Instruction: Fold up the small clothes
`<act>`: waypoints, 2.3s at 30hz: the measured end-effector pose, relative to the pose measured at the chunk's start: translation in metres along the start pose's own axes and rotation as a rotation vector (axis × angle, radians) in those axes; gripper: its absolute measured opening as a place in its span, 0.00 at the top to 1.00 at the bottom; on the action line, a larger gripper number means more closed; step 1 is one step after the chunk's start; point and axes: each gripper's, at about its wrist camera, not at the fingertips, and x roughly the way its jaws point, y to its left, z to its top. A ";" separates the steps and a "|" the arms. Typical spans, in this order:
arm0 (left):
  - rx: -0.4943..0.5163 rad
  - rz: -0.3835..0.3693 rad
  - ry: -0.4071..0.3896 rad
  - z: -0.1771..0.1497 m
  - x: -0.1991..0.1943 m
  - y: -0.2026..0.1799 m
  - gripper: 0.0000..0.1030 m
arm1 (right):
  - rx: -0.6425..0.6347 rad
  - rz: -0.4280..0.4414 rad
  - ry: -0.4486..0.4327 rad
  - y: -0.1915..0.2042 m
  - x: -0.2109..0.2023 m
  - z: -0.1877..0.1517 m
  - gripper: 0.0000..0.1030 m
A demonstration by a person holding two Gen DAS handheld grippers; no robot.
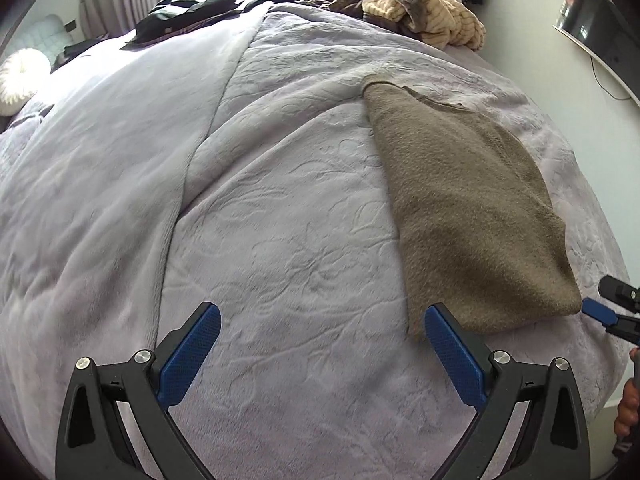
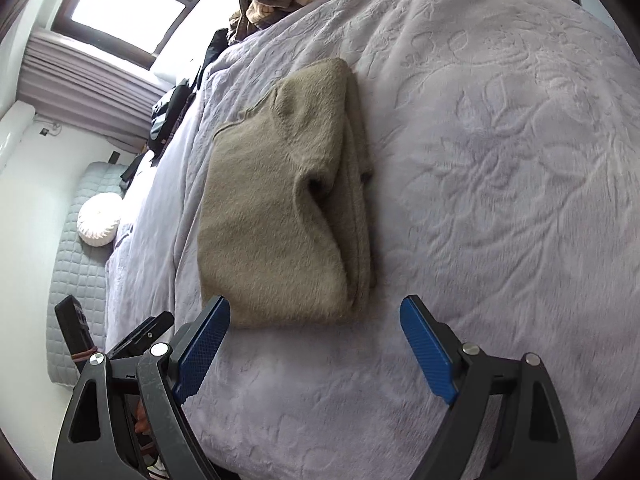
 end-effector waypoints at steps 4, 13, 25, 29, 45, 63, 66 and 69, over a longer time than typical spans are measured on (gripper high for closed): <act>0.022 0.006 -0.001 0.010 0.003 -0.008 0.01 | -0.006 0.002 -0.011 0.001 0.005 0.013 0.13; 0.061 -0.139 0.001 0.050 0.026 -0.021 0.01 | -0.036 0.006 -0.035 -0.003 0.021 0.048 0.13; 0.032 -0.493 0.192 0.102 0.111 -0.041 0.01 | -0.036 0.136 0.076 -0.018 0.071 0.100 0.13; 0.021 -0.541 0.210 0.108 0.130 -0.056 0.01 | -0.078 0.169 0.154 -0.007 0.101 0.112 0.13; 0.046 -0.545 0.136 0.110 0.088 -0.047 0.55 | 0.045 0.328 0.080 0.024 0.090 0.107 0.70; 0.053 -0.477 0.038 0.027 -0.048 0.064 0.54 | -0.007 0.473 0.174 0.137 0.079 -0.004 0.70; 0.020 -0.445 0.058 0.006 -0.039 0.082 0.54 | -0.008 0.431 0.198 0.141 0.102 -0.019 0.69; -0.006 -0.402 0.087 -0.012 -0.025 0.092 0.54 | -0.027 0.360 0.227 0.142 0.121 -0.025 0.69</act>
